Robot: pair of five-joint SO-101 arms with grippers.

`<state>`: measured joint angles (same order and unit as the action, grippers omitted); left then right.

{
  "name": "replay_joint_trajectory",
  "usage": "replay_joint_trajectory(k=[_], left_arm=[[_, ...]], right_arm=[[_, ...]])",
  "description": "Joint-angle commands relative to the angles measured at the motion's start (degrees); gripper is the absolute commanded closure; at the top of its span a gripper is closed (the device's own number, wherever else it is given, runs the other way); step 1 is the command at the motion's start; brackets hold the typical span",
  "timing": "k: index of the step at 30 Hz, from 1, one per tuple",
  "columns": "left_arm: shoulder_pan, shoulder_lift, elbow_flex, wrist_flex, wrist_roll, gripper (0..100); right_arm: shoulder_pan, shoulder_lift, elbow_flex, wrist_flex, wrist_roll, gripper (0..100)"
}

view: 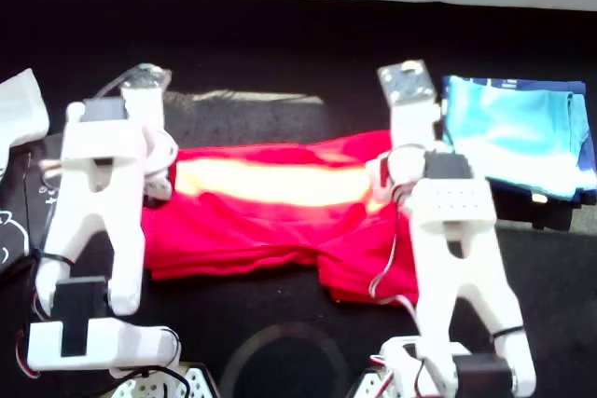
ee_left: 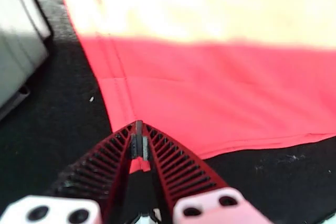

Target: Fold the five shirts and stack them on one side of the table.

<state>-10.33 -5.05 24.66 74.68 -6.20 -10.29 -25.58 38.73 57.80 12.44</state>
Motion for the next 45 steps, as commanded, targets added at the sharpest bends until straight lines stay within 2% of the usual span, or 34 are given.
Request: replay_joint_trajectory(k=[1,5,12,21,27,32,34,38,41,45], left_arm=[[2.42,-3.65,10.24,-8.09,-0.35,99],[2.51,-4.26,16.13,-8.62,-0.44,99],[2.42,-4.26,22.73,-9.85,-5.19,99],[2.51,-4.35,23.34,-9.67,-5.19,99],[2.86,-6.73,23.43,-7.21,-5.1,99],[2.86,-16.84,24.22,-7.3,-5.1,99],[2.86,-20.18,25.8,-7.65,-5.1,99],[2.86,-23.16,29.14,-7.65,-5.1,99],[2.86,-22.81,30.11,-7.65,-5.19,99],[2.59,-21.67,29.85,-7.74,-5.19,99]], right_arm=[[-2.15,-7.16,12.35,-6.02,0.18,99.1],[-2.77,-12.53,22.55,-7.96,1.93,99.1],[-2.51,-18.95,34.51,-7.96,16.0,99.1],[-2.42,-28.09,41.71,-7.43,17.41,99.1],[-1.71,-34.77,41.27,4.09,24.79,99.1],[0.4,-42.07,38.2,8.31,25.14,98.9],[0.4,-44.18,35.74,9.89,25.14,96.6],[0.31,-44.0,34.15,13.58,25.49,82.6],[-3.21,-42.77,34.59,14.37,25.58,80.1],[-13.49,-39.69,36.09,14.37,25.23,80.1]])
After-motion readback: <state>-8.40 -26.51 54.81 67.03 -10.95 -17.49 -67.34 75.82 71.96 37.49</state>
